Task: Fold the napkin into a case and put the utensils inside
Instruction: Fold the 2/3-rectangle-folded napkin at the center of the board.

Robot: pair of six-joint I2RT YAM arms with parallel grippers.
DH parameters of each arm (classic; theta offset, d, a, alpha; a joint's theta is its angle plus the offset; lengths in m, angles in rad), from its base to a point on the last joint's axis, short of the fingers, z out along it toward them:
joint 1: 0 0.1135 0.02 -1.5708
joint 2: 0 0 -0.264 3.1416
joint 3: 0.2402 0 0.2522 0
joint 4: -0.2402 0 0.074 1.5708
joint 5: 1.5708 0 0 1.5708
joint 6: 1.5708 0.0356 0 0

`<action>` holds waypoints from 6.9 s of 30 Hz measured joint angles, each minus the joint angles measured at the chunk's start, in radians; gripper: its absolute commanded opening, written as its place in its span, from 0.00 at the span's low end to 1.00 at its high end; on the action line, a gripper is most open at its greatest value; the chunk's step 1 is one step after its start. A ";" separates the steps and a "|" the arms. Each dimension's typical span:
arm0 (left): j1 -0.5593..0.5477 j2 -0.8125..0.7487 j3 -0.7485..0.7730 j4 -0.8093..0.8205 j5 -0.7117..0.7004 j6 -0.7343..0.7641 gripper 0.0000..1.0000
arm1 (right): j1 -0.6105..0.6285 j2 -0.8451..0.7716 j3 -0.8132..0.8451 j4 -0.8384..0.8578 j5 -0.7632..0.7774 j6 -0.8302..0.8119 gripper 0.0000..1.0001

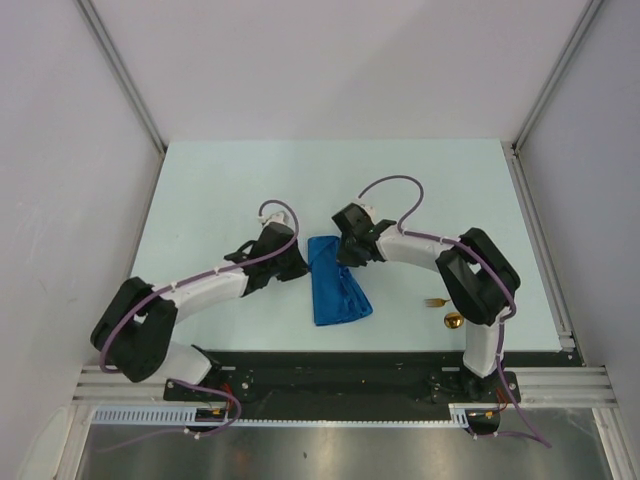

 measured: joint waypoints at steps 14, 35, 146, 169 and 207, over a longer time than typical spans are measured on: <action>0.042 0.180 -0.122 0.309 0.042 -0.144 0.09 | 0.146 0.148 0.252 -0.295 0.332 0.113 0.03; 0.046 0.192 -0.302 0.655 0.143 -0.237 0.09 | 0.220 0.224 0.370 -0.444 0.486 0.196 0.23; 0.208 0.216 0.278 -0.196 0.179 0.109 0.35 | -0.180 0.122 -0.127 0.719 -0.634 -0.113 0.31; 0.216 0.216 0.191 -0.130 0.193 0.080 0.26 | -0.120 0.155 -0.073 0.682 -0.652 -0.146 0.00; 0.348 0.179 0.083 0.000 0.382 0.013 0.47 | -0.101 0.200 -0.068 0.782 -0.764 -0.081 0.00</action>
